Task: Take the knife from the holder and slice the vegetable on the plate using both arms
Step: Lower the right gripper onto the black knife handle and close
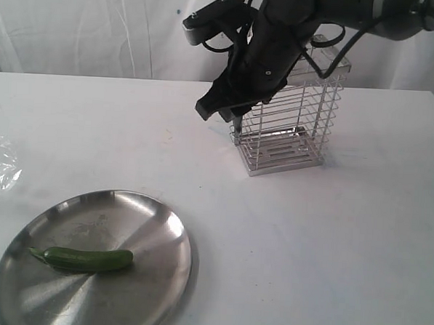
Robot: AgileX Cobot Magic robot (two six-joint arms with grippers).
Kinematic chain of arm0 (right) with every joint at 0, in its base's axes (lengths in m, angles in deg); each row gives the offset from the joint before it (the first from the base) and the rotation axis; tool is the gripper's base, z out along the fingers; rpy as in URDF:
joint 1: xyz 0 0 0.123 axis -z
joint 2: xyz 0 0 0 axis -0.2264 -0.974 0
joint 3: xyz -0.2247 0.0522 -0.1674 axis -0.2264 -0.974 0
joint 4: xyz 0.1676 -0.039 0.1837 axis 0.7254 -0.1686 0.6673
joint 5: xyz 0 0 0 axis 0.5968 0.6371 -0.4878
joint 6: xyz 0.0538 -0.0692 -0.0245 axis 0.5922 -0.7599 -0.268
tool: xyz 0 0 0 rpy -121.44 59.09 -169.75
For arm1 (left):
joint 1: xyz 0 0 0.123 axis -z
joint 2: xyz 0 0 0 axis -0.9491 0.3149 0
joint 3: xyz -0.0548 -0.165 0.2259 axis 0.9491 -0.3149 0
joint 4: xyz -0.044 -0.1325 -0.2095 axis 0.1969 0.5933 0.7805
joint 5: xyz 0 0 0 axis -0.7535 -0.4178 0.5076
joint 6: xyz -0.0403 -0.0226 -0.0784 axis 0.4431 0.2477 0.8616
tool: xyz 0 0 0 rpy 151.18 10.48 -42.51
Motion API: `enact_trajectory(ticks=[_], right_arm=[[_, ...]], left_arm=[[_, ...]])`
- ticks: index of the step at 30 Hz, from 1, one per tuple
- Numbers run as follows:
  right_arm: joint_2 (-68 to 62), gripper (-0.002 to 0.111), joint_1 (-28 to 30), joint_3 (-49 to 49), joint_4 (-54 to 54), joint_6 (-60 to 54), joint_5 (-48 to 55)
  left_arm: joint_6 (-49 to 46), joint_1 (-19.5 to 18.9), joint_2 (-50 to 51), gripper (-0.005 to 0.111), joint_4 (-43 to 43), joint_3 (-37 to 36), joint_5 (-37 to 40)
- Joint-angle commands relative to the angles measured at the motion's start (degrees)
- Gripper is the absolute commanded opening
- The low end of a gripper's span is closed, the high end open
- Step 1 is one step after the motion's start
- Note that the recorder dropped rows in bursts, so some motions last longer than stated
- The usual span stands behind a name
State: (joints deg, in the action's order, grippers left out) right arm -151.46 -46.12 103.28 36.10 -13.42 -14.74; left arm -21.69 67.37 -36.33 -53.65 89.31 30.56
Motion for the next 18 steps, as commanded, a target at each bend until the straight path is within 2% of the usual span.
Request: enact_trajectory(ticks=[1, 5, 8, 18], right_arm=[[-0.3, 0.036, 0.0, 0.5, -0.4, -0.1, -0.8], [-0.5, 0.021, 0.1, 0.5, -0.4, -0.1, -2.4], [-0.5, 0.004, 0.1, 1.1, -0.4, -0.1, -2.9], [2.7, 0.002, 0.1, 3.1, 0.2, 2.4, 1.6]], left_arm=[[0.5, 0.4, -0.3, 0.0, 0.1, -0.2, 0.0], [0.5, 0.4, -0.3, 0.0, 0.1, -0.2, 0.0], [0.5, 0.4, -0.3, 0.0, 0.1, -0.2, 0.0], [0.5, 0.4, -0.3, 0.0, 0.1, -0.2, 0.0]])
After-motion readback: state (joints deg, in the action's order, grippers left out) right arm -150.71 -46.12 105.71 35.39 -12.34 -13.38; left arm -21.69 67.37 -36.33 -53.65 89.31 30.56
